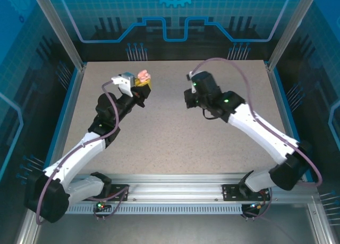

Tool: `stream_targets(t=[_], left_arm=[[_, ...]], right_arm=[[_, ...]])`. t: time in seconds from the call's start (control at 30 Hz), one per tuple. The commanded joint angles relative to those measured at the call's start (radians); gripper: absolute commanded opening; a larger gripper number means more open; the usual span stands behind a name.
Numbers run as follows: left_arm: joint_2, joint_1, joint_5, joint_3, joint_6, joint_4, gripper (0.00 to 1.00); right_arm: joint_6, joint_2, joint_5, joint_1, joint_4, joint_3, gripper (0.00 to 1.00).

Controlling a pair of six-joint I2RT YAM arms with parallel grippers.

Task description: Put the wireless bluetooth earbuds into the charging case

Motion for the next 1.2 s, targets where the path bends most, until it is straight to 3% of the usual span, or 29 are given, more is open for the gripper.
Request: stream_targets(t=[0.0, 0.27, 0.47, 0.73, 1.17], left_arm=[[0.025, -0.030, 0.066, 0.032, 0.031, 0.046, 0.00], [0.107, -0.132, 0.139, 0.095, 0.080, 0.049, 0.00], [0.164, -0.204, 0.184, 0.178, 0.132, 0.040, 0.00], [0.198, -0.275, 0.229, 0.238, 0.223, 0.088, 0.00], [0.197, -0.366, 0.120, 0.240, 0.379, 0.188, 0.00]], right_arm=[[-0.070, -0.068, -0.078, -0.018, 0.057, 0.049, 0.14], [-0.170, -0.204, -0.292, -0.020, 0.199, 0.072, 0.14], [-0.223, -0.255, -0.385, -0.018, 0.263, 0.035, 0.14], [-0.249, -0.314, -0.427, -0.018, 0.336, -0.041, 0.14], [-0.239, -0.361, -0.405, -0.022, 0.396, -0.088, 0.14]])
